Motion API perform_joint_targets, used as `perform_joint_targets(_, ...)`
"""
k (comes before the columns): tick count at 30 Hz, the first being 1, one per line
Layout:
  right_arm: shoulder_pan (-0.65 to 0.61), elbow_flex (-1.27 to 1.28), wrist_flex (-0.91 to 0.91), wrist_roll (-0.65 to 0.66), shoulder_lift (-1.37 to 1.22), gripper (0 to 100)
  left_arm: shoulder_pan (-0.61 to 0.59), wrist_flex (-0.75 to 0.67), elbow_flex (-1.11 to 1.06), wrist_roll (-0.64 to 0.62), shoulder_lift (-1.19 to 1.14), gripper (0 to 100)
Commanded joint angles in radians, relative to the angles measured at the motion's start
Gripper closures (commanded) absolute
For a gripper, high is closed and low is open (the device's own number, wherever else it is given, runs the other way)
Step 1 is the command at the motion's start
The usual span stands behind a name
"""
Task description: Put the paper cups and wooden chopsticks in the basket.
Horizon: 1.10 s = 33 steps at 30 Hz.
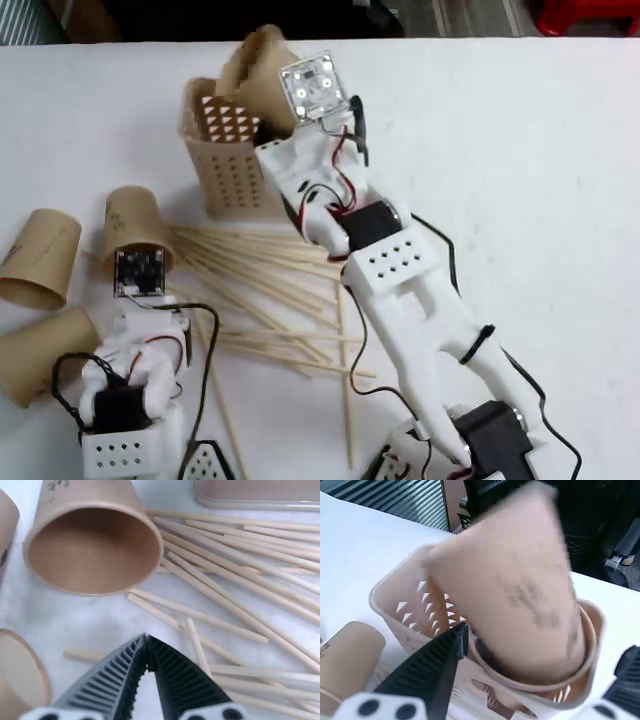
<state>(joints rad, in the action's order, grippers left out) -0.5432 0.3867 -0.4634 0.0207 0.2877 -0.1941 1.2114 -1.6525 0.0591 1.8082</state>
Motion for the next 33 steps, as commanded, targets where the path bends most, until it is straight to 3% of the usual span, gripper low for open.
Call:
perform_joint_targets(1, 0.008, -0.074, -0.059, 0.029, 0.082, 55.8, -0.013, -0.014, 0.009, 0.009, -0.001, 98)
perform_joint_targets(8, -0.025, -0.081, -0.251, 0.095, 0.214, 55.8, -0.013, -0.014, 0.009, 0.009, -0.001, 98)
perform_joint_targets(14, -0.028, -0.080, -0.292, 0.091, 0.355, 55.8, -0.013, -0.014, 0.009, 0.009, -0.001, 98)
perform_joint_targets(21, -0.189, -0.080, -0.446, 0.091, 0.440, 55.9, -0.021, -0.014, 0.015, 0.009, -0.001, 98)
perform_joint_targets(26, -0.265, -0.075, -0.530, 0.091, 0.410, 55.9, -0.153, -0.028, 0.074, 0.009, 0.001, 97)
perform_joint_targets(31, -0.259, -0.075, -0.613, 0.091, 0.360, 55.9, -0.277, -0.029, 0.147, 0.014, 0.001, 97)
perform_joint_targets(33, -0.257, -0.074, -0.679, 0.092, 0.355, 55.9, -0.325, -0.029, 0.181, 0.087, 0.001, 97)
